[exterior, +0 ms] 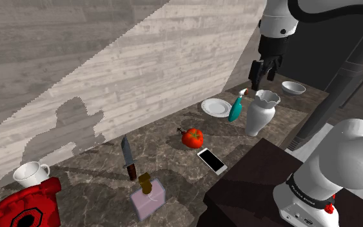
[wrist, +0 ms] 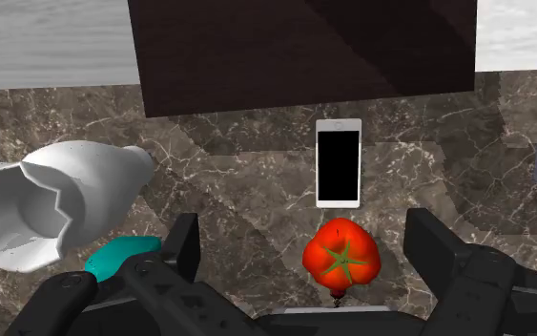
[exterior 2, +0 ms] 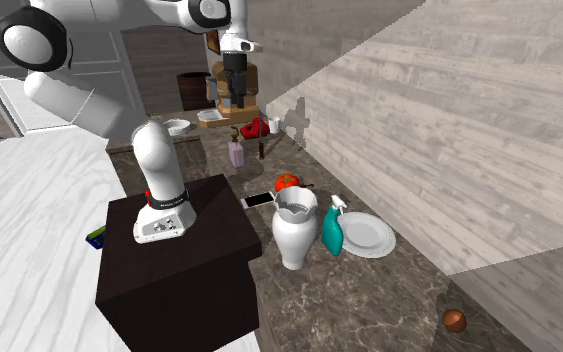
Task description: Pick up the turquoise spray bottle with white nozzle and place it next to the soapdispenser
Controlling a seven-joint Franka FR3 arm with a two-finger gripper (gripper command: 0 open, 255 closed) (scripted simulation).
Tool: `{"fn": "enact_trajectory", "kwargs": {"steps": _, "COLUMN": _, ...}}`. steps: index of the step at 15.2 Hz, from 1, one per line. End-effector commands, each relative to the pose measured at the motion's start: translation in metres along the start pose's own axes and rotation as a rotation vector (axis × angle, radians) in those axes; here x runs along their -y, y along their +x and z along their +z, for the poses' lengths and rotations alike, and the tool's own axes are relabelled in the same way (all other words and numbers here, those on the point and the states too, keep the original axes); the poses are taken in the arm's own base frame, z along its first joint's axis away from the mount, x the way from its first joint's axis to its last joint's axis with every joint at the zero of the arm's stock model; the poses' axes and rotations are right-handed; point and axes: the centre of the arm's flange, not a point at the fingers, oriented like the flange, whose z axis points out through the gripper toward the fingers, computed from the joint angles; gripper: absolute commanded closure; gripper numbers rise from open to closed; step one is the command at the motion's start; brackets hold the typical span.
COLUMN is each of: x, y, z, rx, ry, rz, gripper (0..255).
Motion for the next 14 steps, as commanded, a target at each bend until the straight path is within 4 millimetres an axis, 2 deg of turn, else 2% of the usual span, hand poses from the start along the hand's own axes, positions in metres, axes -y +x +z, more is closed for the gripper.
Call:
{"fn": "enact_trajectory", "kwargs": {"steps": 1, "x": 0.000, "y": 0.000, "z": 0.000, "rx": 0.000, "ry": 0.000, "rz": 0.000, "gripper": 0}}
{"fn": "enact_trajectory", "kwargs": {"steps": 7, "x": -0.020, "y": 0.064, "z": 0.043, "rx": 0.000, "ry": 0.006, "rz": 0.215, "gripper": 0}}
{"fn": "enact_trajectory", "kwargs": {"steps": 14, "x": -0.060, "y": 0.130, "z": 0.093, "rx": 0.000, "ry": 0.012, "rz": 0.465, "gripper": 0}}
